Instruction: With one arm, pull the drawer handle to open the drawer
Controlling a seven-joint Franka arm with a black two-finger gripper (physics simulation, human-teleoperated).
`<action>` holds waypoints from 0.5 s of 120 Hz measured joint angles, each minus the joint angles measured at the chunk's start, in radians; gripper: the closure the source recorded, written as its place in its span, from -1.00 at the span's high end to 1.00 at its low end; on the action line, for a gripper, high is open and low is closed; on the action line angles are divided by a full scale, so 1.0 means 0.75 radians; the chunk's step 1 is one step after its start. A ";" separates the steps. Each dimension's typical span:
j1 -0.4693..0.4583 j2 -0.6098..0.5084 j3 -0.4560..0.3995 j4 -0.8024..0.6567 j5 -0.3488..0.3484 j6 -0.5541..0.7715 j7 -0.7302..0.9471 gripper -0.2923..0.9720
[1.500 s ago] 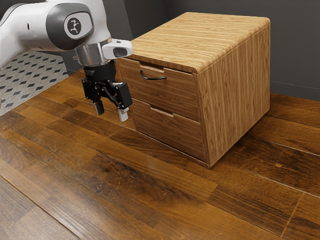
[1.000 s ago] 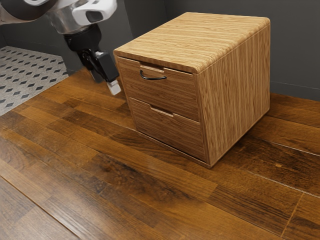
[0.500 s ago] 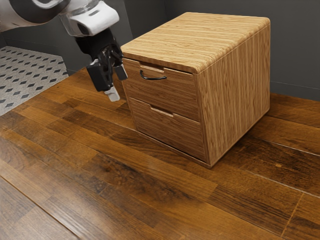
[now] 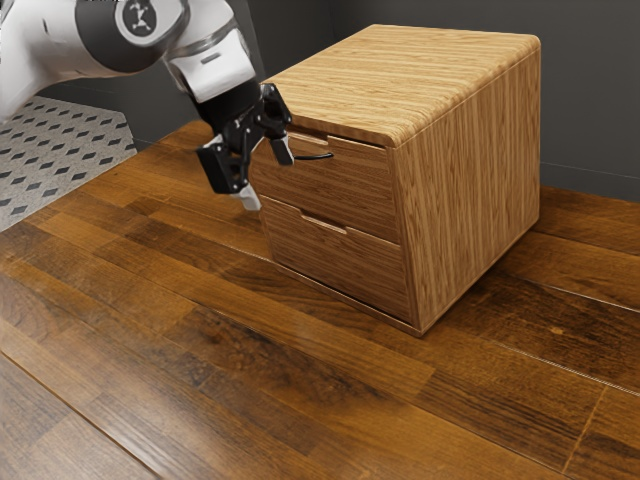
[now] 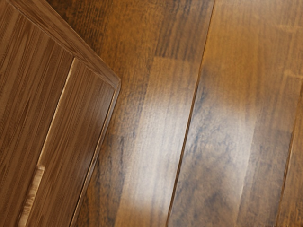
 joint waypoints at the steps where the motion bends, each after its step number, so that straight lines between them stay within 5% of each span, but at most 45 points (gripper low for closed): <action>1: -0.001 0.000 0.001 -0.001 0.000 0.004 0.006 0.53; 60: 0.026 0.009 0.032 -0.020 0.020 0.105 0.317 0.53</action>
